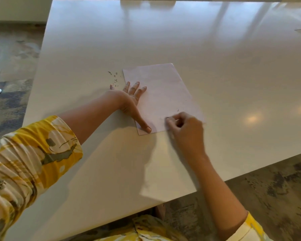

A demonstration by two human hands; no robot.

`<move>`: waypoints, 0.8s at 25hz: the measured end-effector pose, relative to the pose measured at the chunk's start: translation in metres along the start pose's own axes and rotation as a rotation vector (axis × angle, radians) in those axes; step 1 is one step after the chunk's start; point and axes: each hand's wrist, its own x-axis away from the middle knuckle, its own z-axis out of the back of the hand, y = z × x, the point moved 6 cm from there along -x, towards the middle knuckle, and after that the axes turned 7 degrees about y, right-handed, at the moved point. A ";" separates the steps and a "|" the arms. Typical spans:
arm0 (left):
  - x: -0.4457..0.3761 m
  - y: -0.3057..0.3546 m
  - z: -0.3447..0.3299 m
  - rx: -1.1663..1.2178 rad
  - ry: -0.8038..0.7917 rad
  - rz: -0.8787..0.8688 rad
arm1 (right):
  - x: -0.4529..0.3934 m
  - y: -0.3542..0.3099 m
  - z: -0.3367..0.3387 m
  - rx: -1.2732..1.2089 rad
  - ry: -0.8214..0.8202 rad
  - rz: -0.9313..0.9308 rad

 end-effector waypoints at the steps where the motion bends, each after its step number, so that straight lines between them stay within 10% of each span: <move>1: 0.000 0.000 0.000 0.001 0.006 0.003 | -0.012 0.016 0.019 0.038 0.067 -0.066; 20: -0.001 0.000 0.001 -0.027 0.002 0.013 | 0.005 -0.010 -0.010 0.035 0.024 0.051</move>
